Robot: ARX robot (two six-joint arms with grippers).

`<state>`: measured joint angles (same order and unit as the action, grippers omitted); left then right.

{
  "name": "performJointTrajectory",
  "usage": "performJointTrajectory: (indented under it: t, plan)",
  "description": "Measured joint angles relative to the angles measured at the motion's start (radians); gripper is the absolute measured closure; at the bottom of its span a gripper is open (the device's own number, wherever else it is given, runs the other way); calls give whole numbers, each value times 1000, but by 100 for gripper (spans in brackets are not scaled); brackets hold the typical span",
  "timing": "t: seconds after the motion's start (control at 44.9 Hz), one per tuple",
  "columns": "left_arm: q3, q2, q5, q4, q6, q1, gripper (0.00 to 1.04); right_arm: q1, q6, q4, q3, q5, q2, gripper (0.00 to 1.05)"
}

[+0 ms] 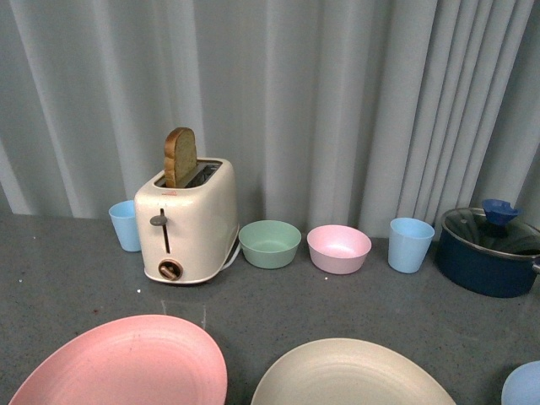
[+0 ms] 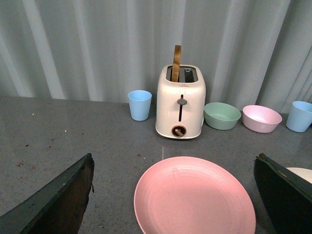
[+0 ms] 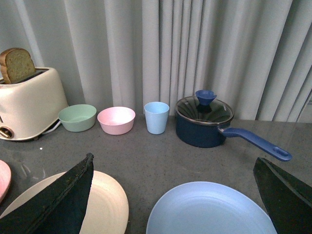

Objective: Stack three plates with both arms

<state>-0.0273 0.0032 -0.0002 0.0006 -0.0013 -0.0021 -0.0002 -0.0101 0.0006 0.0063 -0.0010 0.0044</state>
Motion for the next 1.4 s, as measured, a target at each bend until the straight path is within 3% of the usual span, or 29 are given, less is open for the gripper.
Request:
performJointTrajectory:
  t: [1.136,1.292,1.403]
  plan:
    - [0,0,0,0,0,0,7,0,0,0,0,0,0,7]
    - [-136,232,229,-346,1,79,7,0,0,0,0,-3,0,7]
    - [-168,372,273,-285,32,112,7,0,0,0,0,0,0,7]
